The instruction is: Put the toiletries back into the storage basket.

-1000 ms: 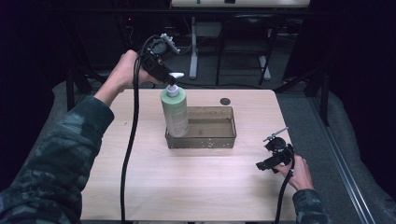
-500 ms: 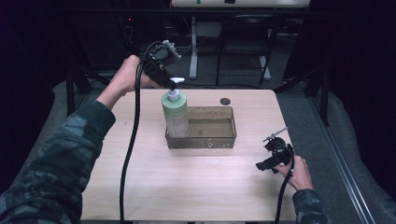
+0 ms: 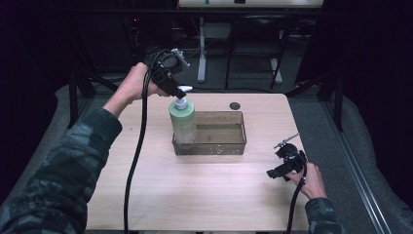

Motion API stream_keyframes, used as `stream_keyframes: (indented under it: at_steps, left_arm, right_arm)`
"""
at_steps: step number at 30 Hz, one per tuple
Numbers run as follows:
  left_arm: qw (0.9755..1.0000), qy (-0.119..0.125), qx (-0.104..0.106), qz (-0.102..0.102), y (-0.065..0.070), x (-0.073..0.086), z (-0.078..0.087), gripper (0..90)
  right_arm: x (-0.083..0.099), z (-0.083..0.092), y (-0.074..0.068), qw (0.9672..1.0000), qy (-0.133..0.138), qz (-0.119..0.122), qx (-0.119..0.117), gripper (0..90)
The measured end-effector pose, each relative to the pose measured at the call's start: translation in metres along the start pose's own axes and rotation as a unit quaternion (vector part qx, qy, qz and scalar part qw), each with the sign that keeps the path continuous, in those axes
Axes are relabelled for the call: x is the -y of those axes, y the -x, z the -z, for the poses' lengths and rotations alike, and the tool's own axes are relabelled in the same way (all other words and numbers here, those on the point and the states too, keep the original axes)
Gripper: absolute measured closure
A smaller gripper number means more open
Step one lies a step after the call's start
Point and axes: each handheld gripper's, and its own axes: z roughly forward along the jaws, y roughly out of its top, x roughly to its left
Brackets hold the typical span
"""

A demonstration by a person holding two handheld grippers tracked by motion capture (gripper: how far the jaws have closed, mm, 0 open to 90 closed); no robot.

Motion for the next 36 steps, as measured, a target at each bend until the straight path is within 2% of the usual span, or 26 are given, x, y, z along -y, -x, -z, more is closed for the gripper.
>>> stream_keyframes:
  at_steps: [20, 30, 36]
  left_arm:
    - [0.9997, -0.015, 0.013, 0.014, -0.002, 0.012, -0.017, 63.2]
    - [0.9994, -0.025, 0.017, 0.015, -0.001, 0.013, -0.023, 63.1]
    - [0.9994, -0.023, 0.018, 0.018, -0.002, 0.013, -0.025, 63.1]
  right_arm:
    - [0.000, -0.001, 0.000, 1.0000, -0.002, 0.002, 0.001, 2.5]
    - [0.000, 0.000, 0.000, 1.0000, 0.000, 0.000, 0.000, 2.5]
    - [0.000, 0.000, 0.000, 1.0000, 0.000, 0.000, 0.000, 2.5]
